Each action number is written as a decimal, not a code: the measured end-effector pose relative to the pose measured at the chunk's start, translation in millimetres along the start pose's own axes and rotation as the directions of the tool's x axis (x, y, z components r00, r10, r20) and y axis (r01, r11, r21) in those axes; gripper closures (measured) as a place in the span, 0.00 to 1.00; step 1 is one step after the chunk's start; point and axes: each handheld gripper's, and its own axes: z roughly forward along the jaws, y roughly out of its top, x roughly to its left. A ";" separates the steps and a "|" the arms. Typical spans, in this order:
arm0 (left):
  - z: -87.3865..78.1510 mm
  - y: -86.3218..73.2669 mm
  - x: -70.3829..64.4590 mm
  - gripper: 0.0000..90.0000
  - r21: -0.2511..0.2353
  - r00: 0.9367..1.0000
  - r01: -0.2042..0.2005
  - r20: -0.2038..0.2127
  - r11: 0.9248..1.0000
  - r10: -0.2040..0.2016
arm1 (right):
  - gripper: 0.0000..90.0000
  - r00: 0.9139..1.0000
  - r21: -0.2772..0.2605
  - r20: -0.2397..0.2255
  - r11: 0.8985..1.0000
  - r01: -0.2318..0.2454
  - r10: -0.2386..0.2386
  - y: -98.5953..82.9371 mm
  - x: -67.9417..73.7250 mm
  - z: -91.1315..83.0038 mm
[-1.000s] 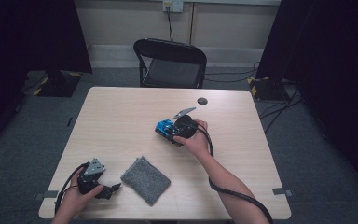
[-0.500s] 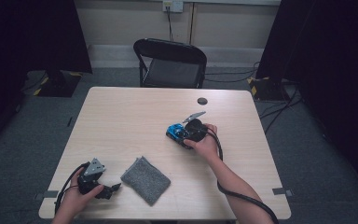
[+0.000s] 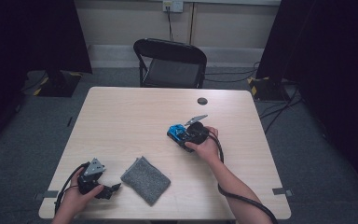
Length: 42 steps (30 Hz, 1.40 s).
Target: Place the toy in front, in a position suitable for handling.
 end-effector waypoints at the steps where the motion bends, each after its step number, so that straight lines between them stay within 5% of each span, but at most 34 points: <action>1: 0.0 0.0 0.0 0.00 0.000 1.000 0.000 0.000 1.000 0.000 | 0.31 1.000 0.000 0.001 1.000 -0.002 0.002 -0.1 0.0 -0.2; 11: 0.0 0.0 0.0 0.00 0.000 1.000 0.000 -0.001 1.000 0.000 | 0.28 0.999 -0.011 -0.005 0.999 0.052 -0.052 0.1 -0.9 -4.4; 30: 0.0 0.0 -0.1 0.00 0.000 1.000 0.001 -0.001 1.000 -0.001 | 0.23 0.997 -0.032 -0.069 0.999 0.042 -0.044 15.2 -0.6 -20.2; 42: 0.0 0.0 -0.3 0.00 0.001 1.000 0.001 -0.002 1.000 -0.001 | 0.22 0.998 -0.039 -0.055 0.999 0.025 -0.027 -2.4 -8.1 -39.2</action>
